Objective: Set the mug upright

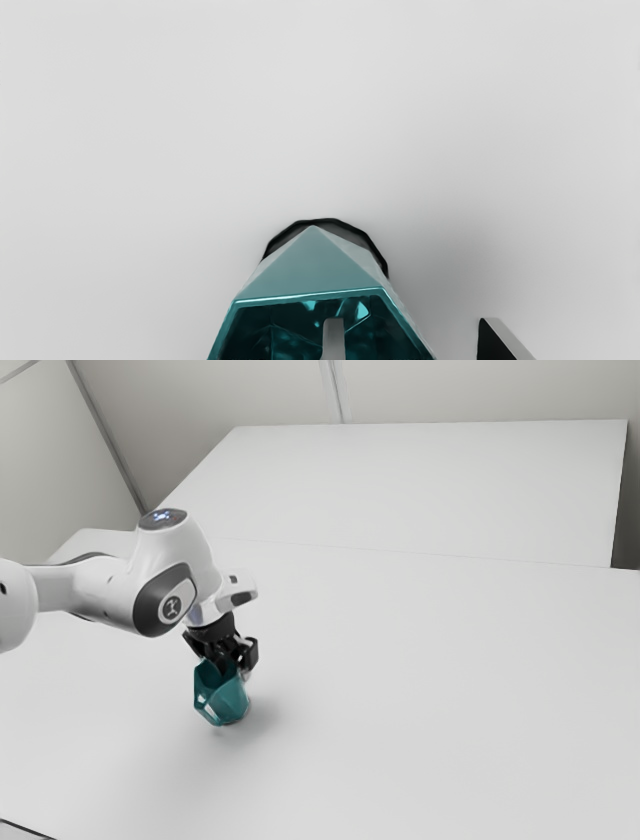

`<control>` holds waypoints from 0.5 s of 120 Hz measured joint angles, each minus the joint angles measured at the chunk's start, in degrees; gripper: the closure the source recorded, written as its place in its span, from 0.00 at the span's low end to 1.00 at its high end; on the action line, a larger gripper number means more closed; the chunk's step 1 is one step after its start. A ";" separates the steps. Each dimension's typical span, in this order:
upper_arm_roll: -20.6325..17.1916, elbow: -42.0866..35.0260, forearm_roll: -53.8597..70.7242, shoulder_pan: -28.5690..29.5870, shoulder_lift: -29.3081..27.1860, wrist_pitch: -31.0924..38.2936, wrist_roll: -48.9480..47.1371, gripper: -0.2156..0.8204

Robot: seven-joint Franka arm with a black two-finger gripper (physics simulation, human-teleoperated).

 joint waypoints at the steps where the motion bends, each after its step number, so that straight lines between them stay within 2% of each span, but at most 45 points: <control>1: -0.03 0.04 -0.03 -0.05 -0.06 0.00 -0.02 0.57; 12: -0.26 0.49 -0.31 -0.63 -0.91 -0.11 -0.22 0.45; 25: -0.31 3.46 -0.49 -0.78 -1.25 -1.70 -0.31 0.36; 60: -0.28 18.81 -1.41 -0.77 0.90 -15.75 -0.44 0.26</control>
